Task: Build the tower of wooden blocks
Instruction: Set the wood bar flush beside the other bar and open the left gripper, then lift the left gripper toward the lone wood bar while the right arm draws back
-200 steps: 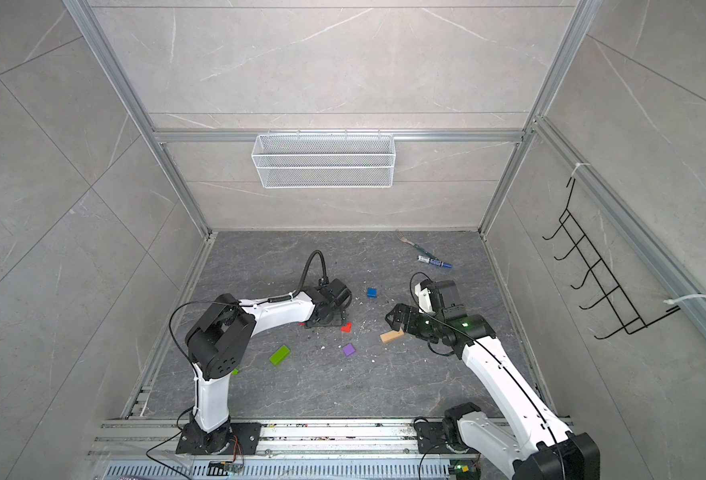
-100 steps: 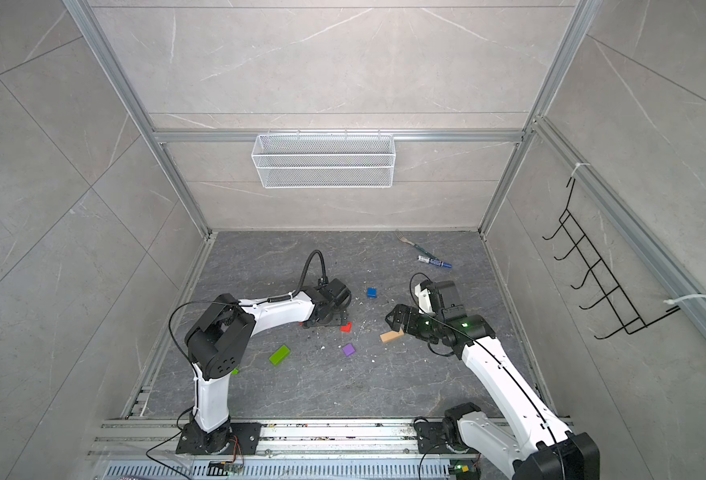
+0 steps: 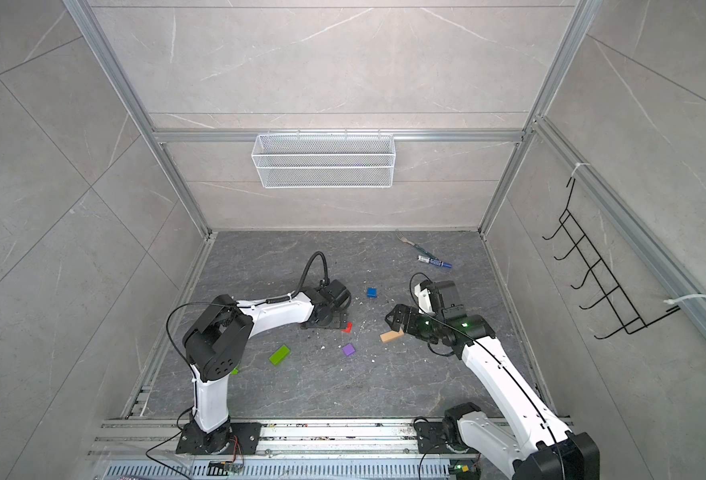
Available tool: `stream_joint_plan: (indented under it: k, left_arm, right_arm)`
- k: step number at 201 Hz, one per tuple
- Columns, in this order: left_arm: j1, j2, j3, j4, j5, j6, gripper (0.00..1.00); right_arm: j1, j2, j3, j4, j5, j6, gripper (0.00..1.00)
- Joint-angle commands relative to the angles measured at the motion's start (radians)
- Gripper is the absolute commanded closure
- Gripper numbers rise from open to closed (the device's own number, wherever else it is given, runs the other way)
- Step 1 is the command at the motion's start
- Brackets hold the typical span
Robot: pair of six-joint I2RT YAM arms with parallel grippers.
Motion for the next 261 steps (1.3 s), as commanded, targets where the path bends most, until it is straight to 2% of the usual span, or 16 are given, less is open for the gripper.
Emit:
stream_joint_plan:
  k: [1,141,189,223,261]
  left_arm:
    - [-0.006,-0.047,0.028,-0.029,-0.004,0.035,0.00]
    - [-0.018,-0.100,0.085,-0.060,0.003,0.053,0.00]
    - [-0.073,-0.127,0.113,-0.023,0.071,0.027,0.02]
    - [-0.107,-0.123,0.130,0.001,0.137,-0.023,0.04]
    - [-0.175,-0.128,0.087,0.110,0.166,-0.075,0.04]
  right_arm:
    - [0.007,-0.003,-0.010,0.003,-0.007,-0.012,0.01]
    - [0.007,-0.005,0.004,-0.005,0.006,-0.014,0.01]
    - [0.007,-0.055,-0.028,-0.016,0.128,0.019,0.01]
    - [0.008,-0.040,-0.062,-0.023,0.144,0.021,0.01]
    - [0.007,-0.145,-0.104,-0.038,0.267,0.099,0.01]
